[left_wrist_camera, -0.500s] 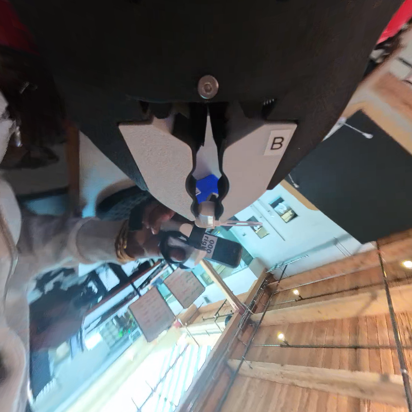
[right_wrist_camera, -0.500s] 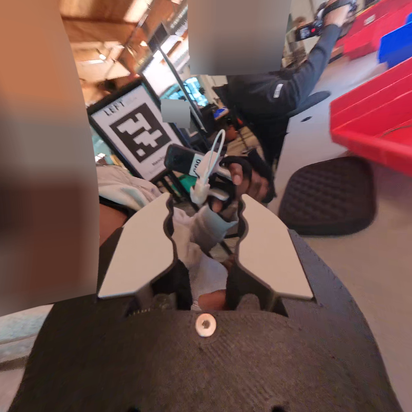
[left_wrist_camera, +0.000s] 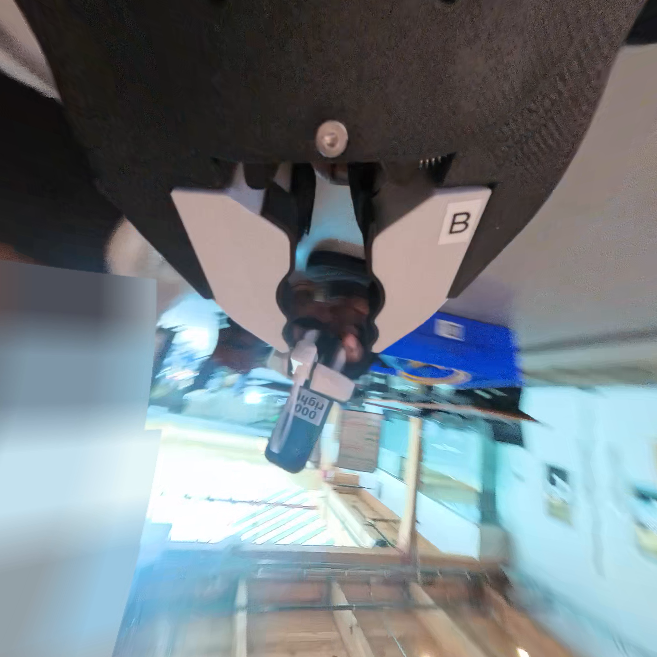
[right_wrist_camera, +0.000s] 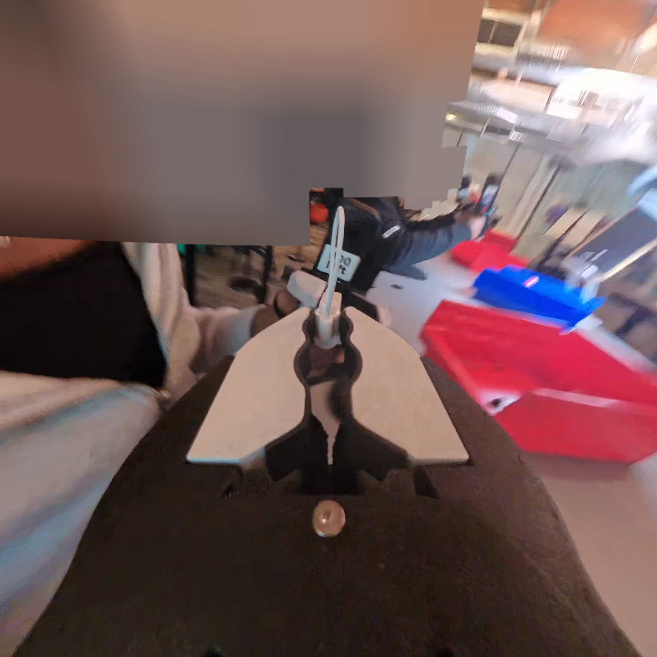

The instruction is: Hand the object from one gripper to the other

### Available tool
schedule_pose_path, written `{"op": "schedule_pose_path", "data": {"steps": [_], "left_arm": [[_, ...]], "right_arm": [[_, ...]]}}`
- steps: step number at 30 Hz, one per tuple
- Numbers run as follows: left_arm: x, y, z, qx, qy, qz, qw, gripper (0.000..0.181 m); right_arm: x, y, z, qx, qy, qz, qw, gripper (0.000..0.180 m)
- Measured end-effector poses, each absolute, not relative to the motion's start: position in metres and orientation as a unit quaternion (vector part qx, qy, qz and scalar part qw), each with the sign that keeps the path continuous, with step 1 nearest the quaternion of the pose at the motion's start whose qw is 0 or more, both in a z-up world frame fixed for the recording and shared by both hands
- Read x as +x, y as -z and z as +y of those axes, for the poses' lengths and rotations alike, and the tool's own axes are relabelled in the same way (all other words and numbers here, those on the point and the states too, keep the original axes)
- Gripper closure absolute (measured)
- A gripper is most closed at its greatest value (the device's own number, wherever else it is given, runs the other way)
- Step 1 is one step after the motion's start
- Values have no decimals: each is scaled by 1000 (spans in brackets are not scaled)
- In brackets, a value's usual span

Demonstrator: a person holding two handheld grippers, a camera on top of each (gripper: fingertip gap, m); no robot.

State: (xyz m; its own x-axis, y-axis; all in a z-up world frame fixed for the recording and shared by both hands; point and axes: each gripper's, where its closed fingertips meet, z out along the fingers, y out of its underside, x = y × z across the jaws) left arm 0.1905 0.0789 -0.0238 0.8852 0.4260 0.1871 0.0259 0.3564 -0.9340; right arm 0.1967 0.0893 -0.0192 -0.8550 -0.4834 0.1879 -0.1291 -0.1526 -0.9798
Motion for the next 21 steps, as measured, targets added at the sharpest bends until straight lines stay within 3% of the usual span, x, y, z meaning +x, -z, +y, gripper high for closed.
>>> {"op": "schedule_pose_path", "data": {"steps": [3, 5, 7, 13, 18, 21], "left_arm": [[197, 25, 85, -518, 74, -237, 819, 141], [199, 29, 91, -516, 122, -239, 814, 141], [201, 33, 98, -524, 139, -242, 805, 143], [204, 33, 103, -535, 137, -234, 800, 165], [204, 31, 99, -540, 88, -215, 809, 168], [203, 16, 88, -516, -15, -178, 838, 168]], "right_arm": [[205, 22, 96, -369, 701, 606, -76, 166], [202, 27, 96, -417, 664, 591, -189, 166], [200, 30, 96, -438, 636, 587, -242, 166], [204, 35, 99, -470, 621, 571, -260, 166], [202, 33, 96, -446, 622, 587, -265, 165], [191, 24, 91, -356, 661, 631, -196, 144]]}}
